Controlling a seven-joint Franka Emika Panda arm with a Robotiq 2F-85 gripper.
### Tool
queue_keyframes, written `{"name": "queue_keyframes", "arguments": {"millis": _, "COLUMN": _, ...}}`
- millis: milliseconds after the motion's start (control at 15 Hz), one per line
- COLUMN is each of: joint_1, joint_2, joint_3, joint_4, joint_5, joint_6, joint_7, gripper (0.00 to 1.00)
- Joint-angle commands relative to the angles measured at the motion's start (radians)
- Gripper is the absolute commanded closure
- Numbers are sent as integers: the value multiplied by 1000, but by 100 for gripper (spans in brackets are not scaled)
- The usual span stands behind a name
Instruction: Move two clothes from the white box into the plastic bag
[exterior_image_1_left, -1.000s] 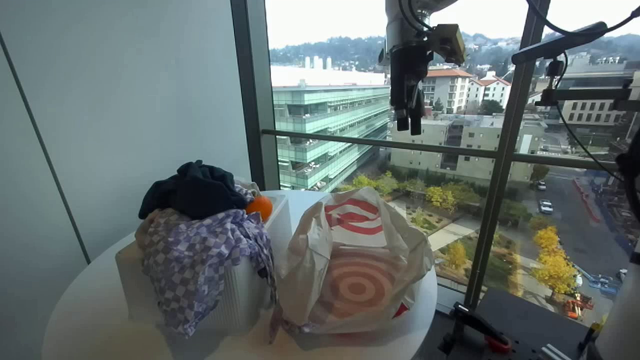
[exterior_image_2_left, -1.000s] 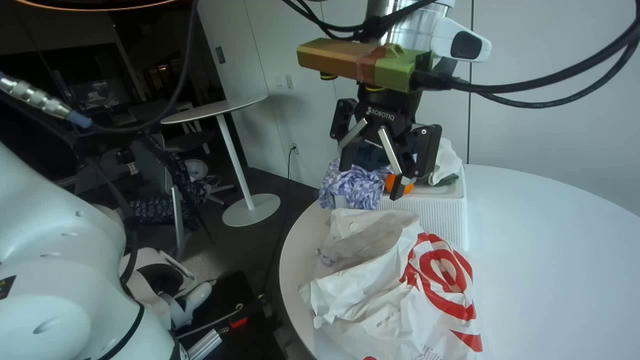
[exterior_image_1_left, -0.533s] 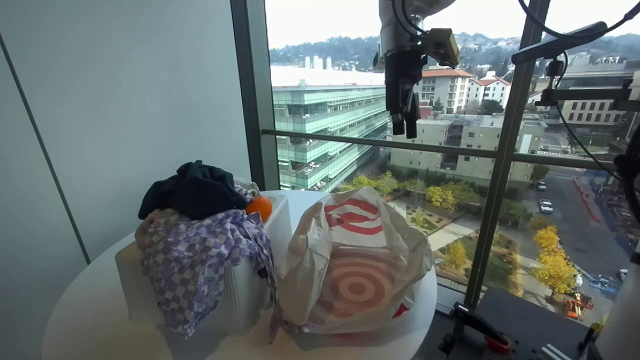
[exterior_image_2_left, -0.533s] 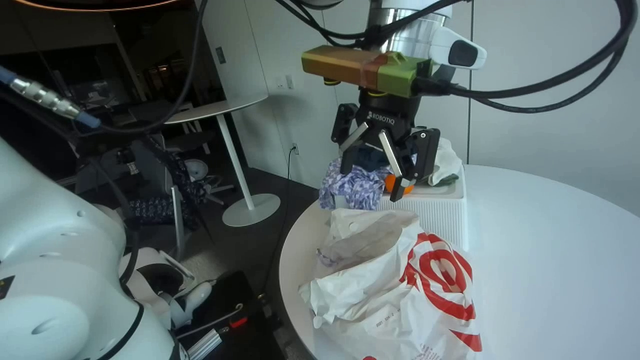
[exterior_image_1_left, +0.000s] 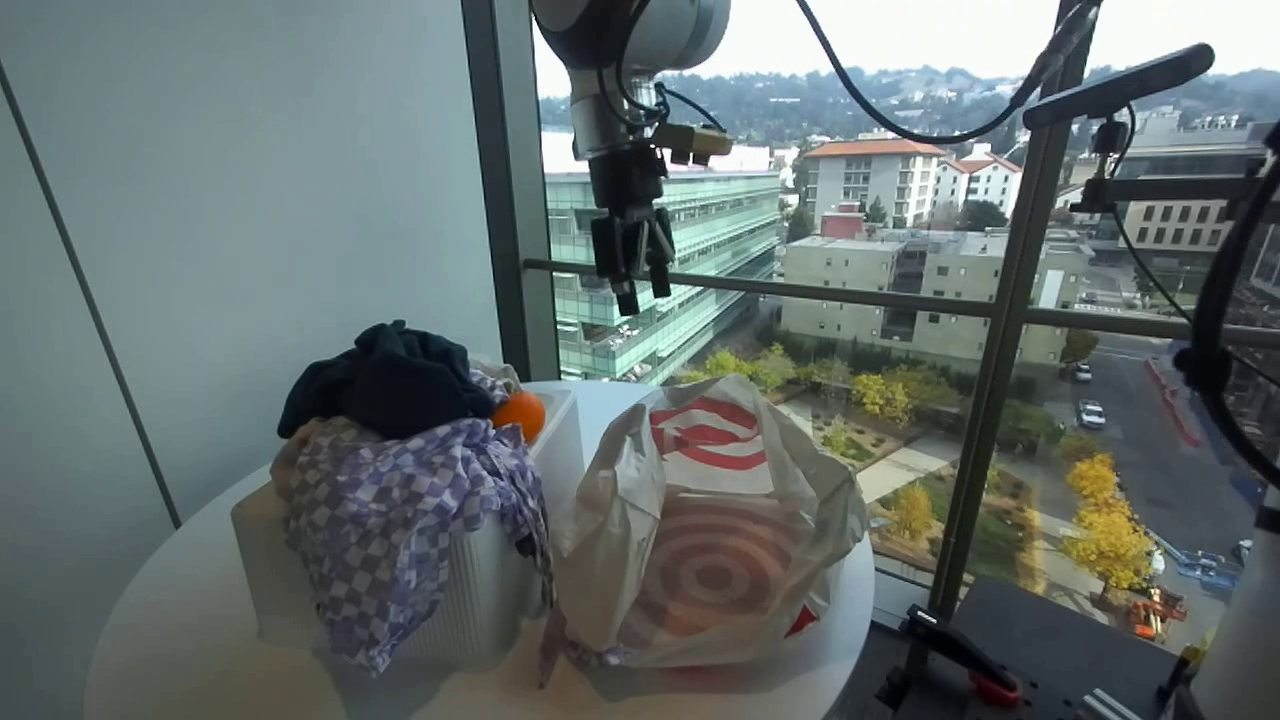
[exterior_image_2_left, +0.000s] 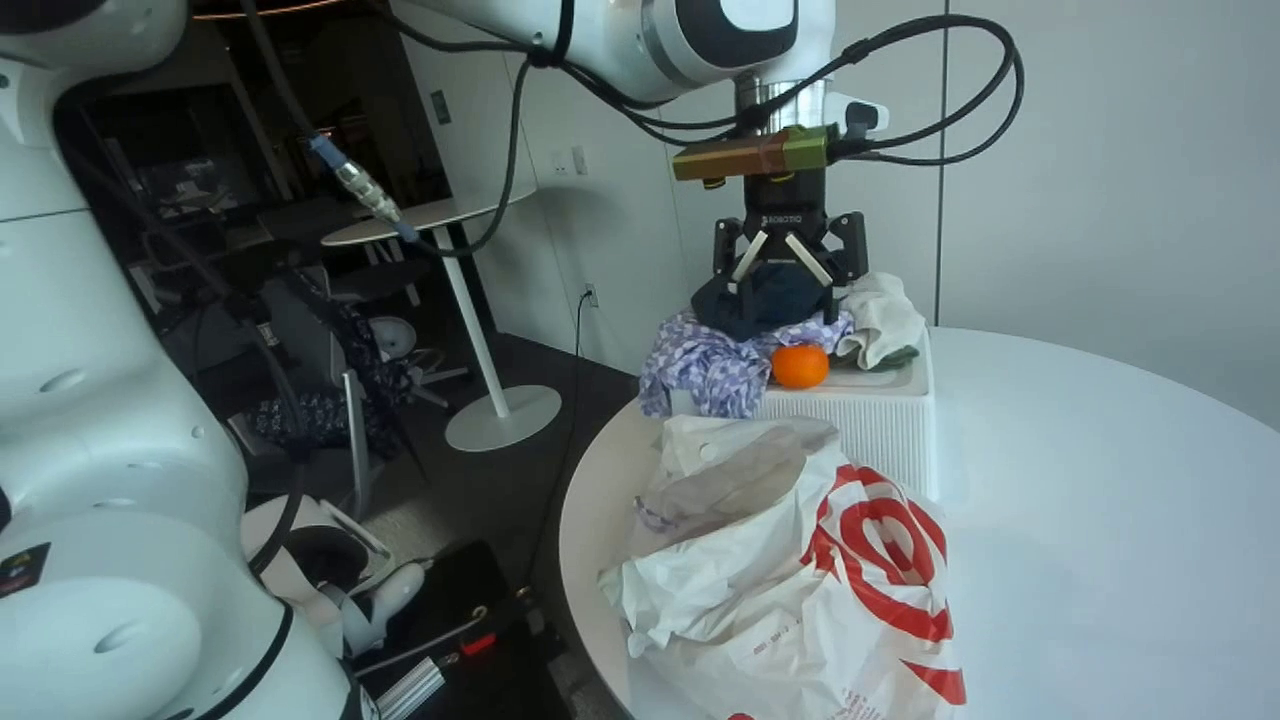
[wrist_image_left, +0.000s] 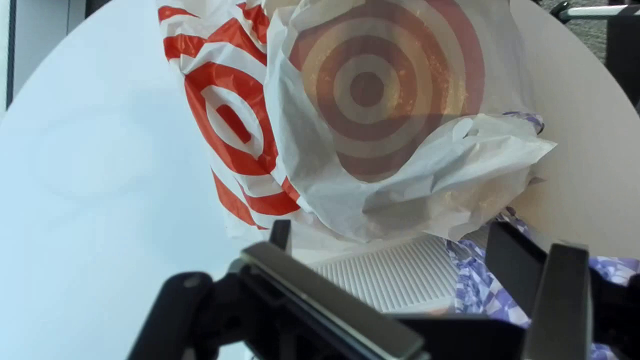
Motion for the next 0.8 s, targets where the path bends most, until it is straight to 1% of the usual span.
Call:
{"name": "queue_keyframes", "arguments": {"millis": 0, "joint_1": 28, "joint_2": 154, "joint_3": 67, "joint_4": 250, "joint_5": 12, "joint_6": -29, "joint_7": 62, "gripper": 0}}
{"name": "queue_keyframes", "arguments": {"millis": 133, "joint_1": 34, "joint_2": 238, "joint_3": 97, "joint_4": 356, "joint_5": 68, "joint_6": -36, "joint_7": 55, "gripper": 0}}
{"name": "queue_keyframes", "arguments": {"millis": 333, "joint_1": 44, "joint_2": 355, "joint_3": 130, "joint_4": 483, "joint_5": 90, "joint_6": -23, "joint_7": 40, "gripper": 0}}
{"name": "queue_keyframes", "arguments": {"millis": 400, "joint_1": 52, "joint_2": 389, "joint_3": 138, "joint_4": 511, "joint_5": 84, "joint_6": -4, "joint_7": 49, "gripper": 0}}
{"name": "queue_keyframes", "arguments": {"millis": 533, "joint_1": 77, "joint_2": 461, "joint_3": 145, "joint_4": 566, "joint_5": 39, "joint_6": 32, "joint_7": 51, "gripper": 0}}
{"name": "queue_keyframes", "arguments": {"millis": 733, "joint_1": 112, "joint_2": 563, "joint_3": 141, "joint_4": 638, "joint_5": -14, "joint_6": 91, "joint_7": 58, "gripper": 0}}
